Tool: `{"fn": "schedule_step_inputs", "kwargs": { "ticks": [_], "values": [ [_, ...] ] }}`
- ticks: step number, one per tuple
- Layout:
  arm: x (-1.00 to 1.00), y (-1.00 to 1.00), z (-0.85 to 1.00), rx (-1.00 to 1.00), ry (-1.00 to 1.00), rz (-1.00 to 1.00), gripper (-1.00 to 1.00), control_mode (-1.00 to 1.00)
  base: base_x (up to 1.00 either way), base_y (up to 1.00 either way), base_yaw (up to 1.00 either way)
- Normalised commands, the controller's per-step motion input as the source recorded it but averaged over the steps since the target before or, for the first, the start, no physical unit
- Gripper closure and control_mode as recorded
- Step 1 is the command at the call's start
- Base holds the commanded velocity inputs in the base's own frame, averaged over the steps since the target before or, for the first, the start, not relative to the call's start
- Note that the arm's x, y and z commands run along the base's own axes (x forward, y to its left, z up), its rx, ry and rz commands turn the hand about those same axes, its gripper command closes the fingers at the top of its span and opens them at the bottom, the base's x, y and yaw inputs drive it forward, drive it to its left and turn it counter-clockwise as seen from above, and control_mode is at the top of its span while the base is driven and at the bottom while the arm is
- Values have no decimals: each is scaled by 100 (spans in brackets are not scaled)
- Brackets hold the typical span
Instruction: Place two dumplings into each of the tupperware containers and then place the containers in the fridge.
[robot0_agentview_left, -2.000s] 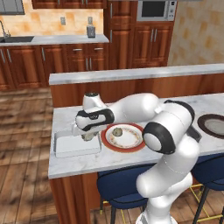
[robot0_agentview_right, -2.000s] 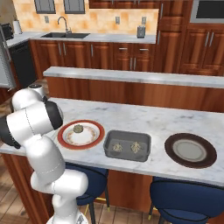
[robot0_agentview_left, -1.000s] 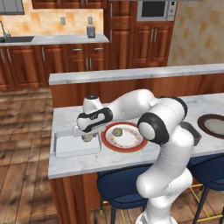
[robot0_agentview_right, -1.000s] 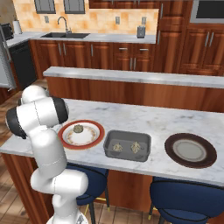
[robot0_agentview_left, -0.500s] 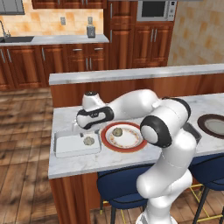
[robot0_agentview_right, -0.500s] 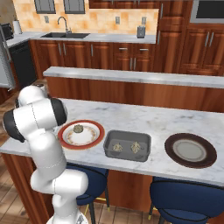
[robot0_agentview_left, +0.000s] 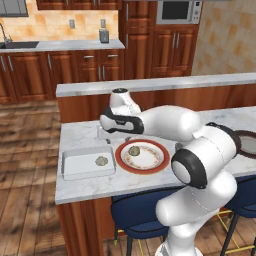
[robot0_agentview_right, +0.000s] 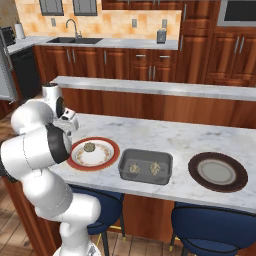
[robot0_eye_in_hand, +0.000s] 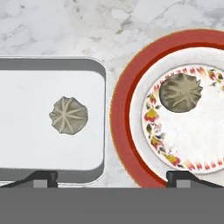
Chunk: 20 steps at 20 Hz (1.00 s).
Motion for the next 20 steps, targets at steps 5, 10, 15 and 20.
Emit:
{"fn": "schedule_step_inputs", "kwargs": {
  "ticks": [5, 10, 15, 20],
  "values": [
    [5, -76, 9, 0, 0, -16, -100, -100, 0, 0, 0],
    [17, -43, -9, 1, 0, -3, -100, -100, 0, 0, 0],
    [49, -35, -19, 7, 0, 1, -100, -100, 0, 0, 0],
    [67, -14, -52, 1, 0, 7, -100, -100, 0, 0, 0]
  ]
}}
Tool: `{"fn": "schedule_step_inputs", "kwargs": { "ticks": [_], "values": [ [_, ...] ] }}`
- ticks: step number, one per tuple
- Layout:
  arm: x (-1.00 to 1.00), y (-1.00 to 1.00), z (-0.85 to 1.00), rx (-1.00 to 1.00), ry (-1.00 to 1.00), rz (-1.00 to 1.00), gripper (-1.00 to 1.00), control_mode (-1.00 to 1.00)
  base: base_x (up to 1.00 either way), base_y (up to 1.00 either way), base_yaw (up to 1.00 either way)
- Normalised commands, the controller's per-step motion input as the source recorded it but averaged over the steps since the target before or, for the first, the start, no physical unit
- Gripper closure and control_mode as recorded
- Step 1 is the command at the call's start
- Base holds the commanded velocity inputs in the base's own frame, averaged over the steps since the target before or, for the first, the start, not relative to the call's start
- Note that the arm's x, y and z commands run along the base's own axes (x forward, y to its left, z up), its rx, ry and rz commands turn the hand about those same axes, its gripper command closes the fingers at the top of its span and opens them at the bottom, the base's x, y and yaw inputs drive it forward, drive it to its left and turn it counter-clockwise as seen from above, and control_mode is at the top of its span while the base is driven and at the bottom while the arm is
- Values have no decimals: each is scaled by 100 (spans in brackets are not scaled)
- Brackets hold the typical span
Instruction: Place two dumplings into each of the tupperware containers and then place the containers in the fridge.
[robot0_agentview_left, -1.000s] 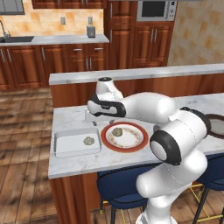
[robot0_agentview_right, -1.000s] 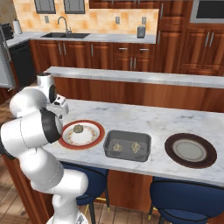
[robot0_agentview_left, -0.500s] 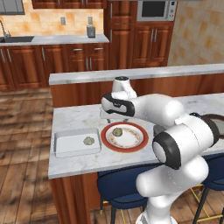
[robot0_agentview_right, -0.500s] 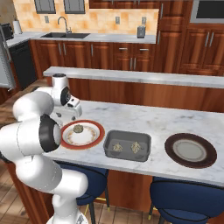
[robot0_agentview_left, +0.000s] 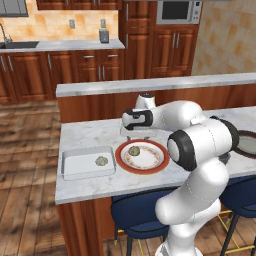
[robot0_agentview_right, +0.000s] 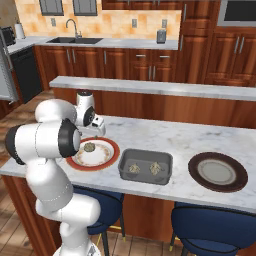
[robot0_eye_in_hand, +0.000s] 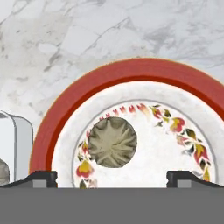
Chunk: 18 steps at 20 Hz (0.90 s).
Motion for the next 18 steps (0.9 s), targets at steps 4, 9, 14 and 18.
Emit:
{"fn": "schedule_step_inputs", "kwargs": {
  "ticks": [4, 9, 14, 18],
  "values": [
    [14, 0, -50, 0, 0, 9, -100, -100, 0, 0, 0],
    [-2, 0, -35, 0, 2, 3, -100, -100, 0, 0, 0],
    [-28, 1, -8, 0, 0, 0, -100, -100, 0, 0, 0],
    [-8, 0, -7, 0, 0, 0, -100, -100, 0, 0, 0]
  ]
}}
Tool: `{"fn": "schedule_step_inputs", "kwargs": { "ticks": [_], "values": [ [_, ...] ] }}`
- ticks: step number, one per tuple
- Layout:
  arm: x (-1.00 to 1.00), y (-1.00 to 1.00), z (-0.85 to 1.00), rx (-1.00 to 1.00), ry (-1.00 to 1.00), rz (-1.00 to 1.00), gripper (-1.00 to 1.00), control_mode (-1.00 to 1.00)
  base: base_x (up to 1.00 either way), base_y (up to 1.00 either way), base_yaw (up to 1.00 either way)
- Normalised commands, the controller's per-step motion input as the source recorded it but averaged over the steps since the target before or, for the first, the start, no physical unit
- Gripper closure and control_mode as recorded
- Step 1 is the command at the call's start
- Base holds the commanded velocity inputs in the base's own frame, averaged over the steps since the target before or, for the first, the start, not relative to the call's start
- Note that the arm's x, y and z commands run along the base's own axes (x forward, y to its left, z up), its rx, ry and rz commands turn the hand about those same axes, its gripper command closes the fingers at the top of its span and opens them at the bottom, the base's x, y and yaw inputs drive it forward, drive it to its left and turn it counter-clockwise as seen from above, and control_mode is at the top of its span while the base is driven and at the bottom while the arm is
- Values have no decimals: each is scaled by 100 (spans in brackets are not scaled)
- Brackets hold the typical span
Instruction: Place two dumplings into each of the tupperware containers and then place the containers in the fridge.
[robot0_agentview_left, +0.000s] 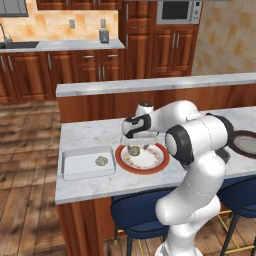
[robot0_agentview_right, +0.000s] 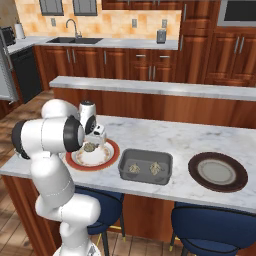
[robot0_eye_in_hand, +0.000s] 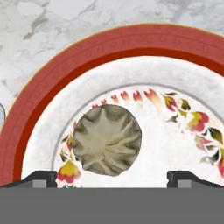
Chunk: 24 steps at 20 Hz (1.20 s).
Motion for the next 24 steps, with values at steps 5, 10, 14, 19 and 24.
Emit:
{"fn": "schedule_step_inputs", "kwargs": {
  "ticks": [5, 10, 14, 19, 24],
  "values": [
    [24, 0, -15, 0, 0, 0, -100, -100, 0, 0, 0],
    [18, 0, -7, 0, 1, 0, -100, -100, 0, 0, 0],
    [3, 4, -31, 0, 4, 0, -100, -100, 0, 0, 0],
    [0, 7, -26, 0, 3, 0, -100, -100, 0, 0, 0],
    [0, 0, -5, 0, 0, 0, 100, -100, 0, 0, 0]
  ]
}}
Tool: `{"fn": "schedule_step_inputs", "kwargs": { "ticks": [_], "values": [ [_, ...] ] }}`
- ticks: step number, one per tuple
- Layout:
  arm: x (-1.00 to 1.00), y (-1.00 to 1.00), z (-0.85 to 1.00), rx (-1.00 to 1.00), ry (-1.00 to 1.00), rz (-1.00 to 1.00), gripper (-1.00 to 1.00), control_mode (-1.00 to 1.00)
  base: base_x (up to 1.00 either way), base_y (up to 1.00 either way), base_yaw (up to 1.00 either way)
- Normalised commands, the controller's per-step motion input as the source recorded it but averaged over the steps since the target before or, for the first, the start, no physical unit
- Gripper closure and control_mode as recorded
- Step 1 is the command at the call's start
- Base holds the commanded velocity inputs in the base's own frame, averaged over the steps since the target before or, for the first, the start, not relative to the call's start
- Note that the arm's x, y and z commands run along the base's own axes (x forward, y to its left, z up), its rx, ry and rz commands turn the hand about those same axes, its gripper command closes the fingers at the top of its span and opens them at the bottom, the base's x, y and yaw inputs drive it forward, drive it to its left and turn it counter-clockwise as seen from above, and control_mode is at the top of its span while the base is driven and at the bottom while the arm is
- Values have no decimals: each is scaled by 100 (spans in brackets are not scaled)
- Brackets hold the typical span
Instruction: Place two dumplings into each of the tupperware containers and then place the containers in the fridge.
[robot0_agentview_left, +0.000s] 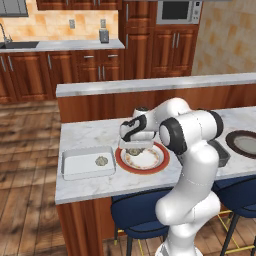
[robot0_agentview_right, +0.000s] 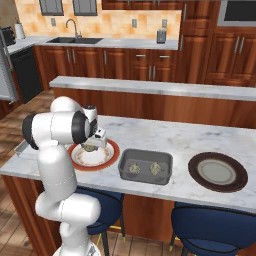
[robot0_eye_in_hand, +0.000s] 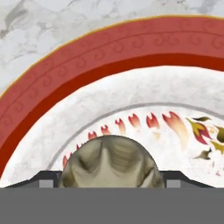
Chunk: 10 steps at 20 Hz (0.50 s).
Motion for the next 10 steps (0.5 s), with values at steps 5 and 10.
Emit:
{"fn": "schedule_step_inputs", "kwargs": {
  "ticks": [5, 10],
  "values": [
    [-23, 6, 17, 0, 0, 0, 100, -100, 0, 0, 0],
    [-61, 53, 94, 0, -1, 0, 100, -100, 0, 0, 0]
  ]
}}
